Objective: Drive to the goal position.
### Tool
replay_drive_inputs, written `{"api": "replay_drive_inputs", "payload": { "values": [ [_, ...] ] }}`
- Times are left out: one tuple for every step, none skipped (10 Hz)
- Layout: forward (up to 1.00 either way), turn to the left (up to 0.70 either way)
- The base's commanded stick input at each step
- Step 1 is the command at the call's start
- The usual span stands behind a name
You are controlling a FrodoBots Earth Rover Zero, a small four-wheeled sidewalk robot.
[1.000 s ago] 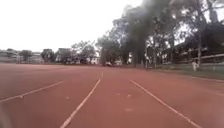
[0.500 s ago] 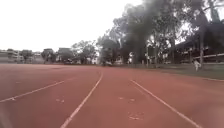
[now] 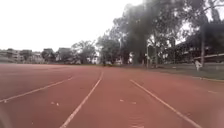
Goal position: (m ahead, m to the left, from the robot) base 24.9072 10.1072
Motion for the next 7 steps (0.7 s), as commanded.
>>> {"api": "replay_drive_inputs", "payload": {
  "values": [
    [0.45,0.00],
    [0.45,0.00],
    [0.45,0.00],
    [0.45,0.00],
    [0.45,0.00],
    [0.45,0.00],
    [0.45,0.00]
  ]
}}
